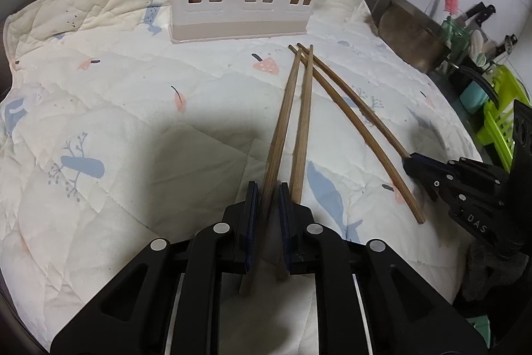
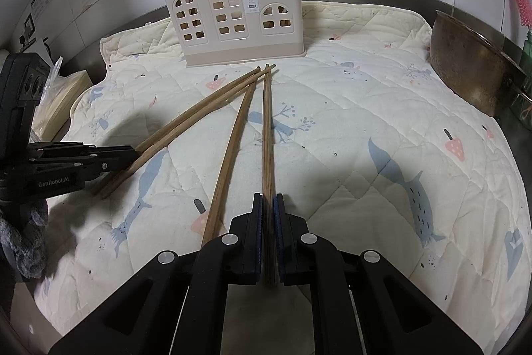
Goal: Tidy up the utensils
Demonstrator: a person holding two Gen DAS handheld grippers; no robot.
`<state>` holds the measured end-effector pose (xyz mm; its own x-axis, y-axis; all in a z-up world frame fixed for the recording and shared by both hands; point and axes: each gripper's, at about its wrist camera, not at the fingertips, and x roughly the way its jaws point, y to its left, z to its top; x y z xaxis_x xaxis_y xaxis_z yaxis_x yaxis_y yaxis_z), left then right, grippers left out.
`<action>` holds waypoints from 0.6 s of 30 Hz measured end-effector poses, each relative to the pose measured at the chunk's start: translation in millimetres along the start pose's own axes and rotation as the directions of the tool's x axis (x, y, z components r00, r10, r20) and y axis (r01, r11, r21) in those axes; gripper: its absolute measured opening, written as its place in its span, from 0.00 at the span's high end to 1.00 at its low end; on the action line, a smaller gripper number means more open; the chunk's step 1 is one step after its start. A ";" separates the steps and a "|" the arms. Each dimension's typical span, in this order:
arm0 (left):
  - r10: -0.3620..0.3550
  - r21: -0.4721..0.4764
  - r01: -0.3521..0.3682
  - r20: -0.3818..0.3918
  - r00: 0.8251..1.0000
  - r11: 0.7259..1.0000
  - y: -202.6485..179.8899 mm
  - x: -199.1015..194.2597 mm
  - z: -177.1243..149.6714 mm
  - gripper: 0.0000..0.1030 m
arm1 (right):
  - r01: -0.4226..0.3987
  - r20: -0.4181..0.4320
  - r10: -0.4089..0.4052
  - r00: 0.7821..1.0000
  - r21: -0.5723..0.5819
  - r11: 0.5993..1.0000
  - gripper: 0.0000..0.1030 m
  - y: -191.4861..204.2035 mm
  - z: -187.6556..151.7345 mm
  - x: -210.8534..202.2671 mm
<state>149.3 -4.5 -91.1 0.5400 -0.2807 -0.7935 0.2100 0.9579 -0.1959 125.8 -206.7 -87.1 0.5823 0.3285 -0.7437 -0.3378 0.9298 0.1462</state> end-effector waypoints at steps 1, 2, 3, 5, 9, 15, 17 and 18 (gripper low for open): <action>0.002 0.000 -0.002 0.002 1.000 1.000 0.1 -0.3 -0.1 0.88 | -0.001 0.000 0.001 1.000 0.001 1.000 0.94 0.2 0.2 0.2; 0.008 0.003 -0.009 0.005 1.000 1.000 -0.7 -0.5 -0.2 0.88 | 0.000 0.000 0.000 1.000 0.000 1.000 0.94 0.9 0.2 0.4; 0.017 0.010 -0.017 0.004 1.000 1.000 -2.1 -0.7 0.1 0.88 | 0.000 0.000 0.000 1.000 0.000 1.000 0.94 0.6 0.3 0.4; 0.031 0.011 -0.031 0.001 1.000 0.999 -2.6 -1.8 1.4 0.91 | 0.002 0.000 -0.002 1.000 -0.004 1.000 0.94 0.9 0.3 0.6; 0.032 -0.004 -0.032 0.009 0.999 0.999 -3.3 -6.8 2.8 0.92 | -0.001 0.001 0.001 1.000 0.001 1.000 0.94 0.1 0.1 -0.2; 0.045 0.012 -0.045 0.043 0.998 0.999 -6.3 -28.9 5.8 0.92 | 0.006 0.016 -0.006 1.000 0.007 1.000 0.94 -0.9 3.8 -3.9; 0.049 0.012 -0.050 0.062 0.997 0.999 -6.3 -37.3 8.4 0.92 | 0.012 0.033 -0.012 0.999 0.007 1.000 0.94 -2.6 4.7 -9.7; 0.050 0.012 -0.051 0.080 0.996 0.999 -6.2 -44.3 10.7 0.92 | 0.014 0.043 -0.015 0.999 0.008 1.000 0.94 -3.6 6.1 -13.3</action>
<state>132.8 1.3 -48.6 0.6134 -0.2366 -0.7535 0.1918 0.9701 -0.1484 123.8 -213.4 -73.8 0.6185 0.3218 -0.7169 -0.3239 0.9356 0.1405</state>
